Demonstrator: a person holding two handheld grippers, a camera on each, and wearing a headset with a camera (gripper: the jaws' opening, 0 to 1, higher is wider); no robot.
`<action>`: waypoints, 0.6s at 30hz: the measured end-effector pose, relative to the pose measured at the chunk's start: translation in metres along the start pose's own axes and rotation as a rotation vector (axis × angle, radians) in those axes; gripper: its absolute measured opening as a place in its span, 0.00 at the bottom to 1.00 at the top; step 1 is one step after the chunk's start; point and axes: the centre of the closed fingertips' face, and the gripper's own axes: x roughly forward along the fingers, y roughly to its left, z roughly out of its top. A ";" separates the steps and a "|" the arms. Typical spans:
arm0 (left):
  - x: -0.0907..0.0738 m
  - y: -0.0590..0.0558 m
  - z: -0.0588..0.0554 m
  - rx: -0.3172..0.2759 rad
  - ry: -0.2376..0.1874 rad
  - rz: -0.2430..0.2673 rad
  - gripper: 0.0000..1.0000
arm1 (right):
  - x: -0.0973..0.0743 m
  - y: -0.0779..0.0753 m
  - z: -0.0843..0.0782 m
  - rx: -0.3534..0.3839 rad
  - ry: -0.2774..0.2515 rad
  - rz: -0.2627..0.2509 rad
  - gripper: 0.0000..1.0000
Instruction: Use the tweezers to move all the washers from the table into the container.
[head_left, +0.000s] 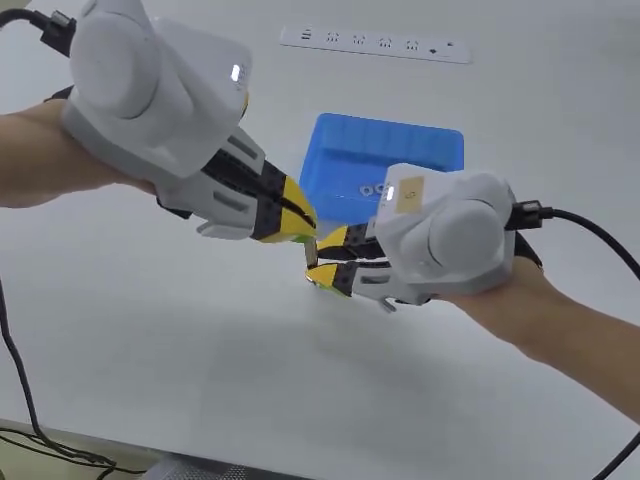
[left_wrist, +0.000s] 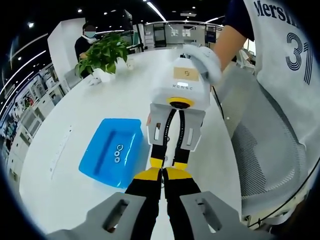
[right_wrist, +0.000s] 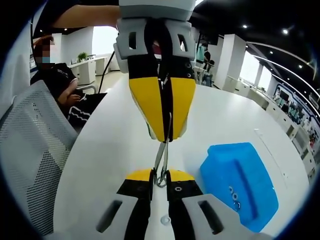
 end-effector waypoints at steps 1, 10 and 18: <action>0.000 0.000 0.000 0.001 0.001 0.001 0.06 | 0.000 0.000 0.000 0.000 0.000 -0.001 0.11; 0.003 0.000 0.004 -0.004 -0.007 -0.006 0.06 | -0.002 -0.001 -0.002 0.011 -0.004 0.003 0.11; 0.000 -0.001 0.002 -0.009 0.003 -0.009 0.06 | -0.001 0.000 -0.001 0.027 -0.014 0.016 0.09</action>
